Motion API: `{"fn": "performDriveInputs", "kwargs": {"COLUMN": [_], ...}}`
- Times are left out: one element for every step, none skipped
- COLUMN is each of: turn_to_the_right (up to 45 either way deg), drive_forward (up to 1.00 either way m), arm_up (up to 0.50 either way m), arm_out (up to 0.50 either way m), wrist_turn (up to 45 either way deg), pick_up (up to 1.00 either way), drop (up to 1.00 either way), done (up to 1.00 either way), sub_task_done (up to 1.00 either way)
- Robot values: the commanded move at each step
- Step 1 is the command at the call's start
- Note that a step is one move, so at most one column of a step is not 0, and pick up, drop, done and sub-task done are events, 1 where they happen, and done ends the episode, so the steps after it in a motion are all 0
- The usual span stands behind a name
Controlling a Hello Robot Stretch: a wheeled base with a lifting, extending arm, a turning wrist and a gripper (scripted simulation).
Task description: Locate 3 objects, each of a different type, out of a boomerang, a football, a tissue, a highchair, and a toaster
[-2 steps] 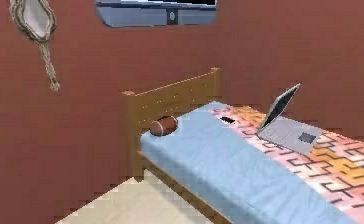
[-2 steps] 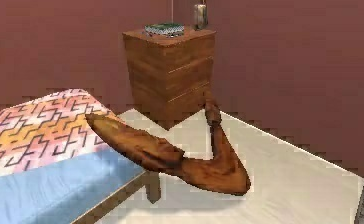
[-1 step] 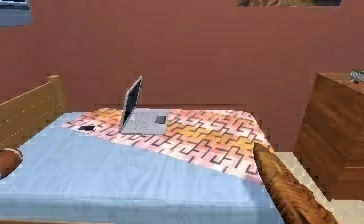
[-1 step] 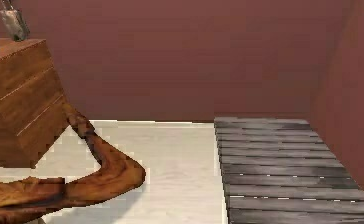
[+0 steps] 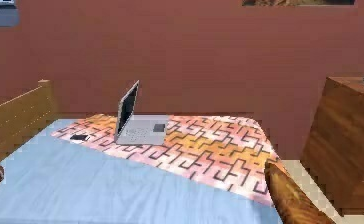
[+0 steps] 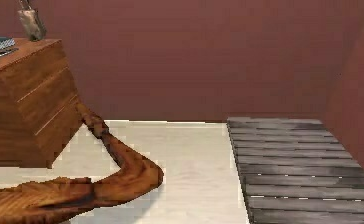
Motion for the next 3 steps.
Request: {"fn": "performDriveInputs", "kwargs": {"turn_to_the_right": [45.0,39.0,0.0], "drive_forward": [0.0,0.0,0.0], "arm_up": [0.0,0.0,0.0], "arm_out": [0.0,0.0,0.0], "wrist_turn": [0.0,0.0,0.0], "pick_up": [0.0,0.0,0.0], "drop": [0.0,0.0,0.0], "done": [0.0,0.0,0.0], "sub_task_done": [0.0,0.0,1.0]}}
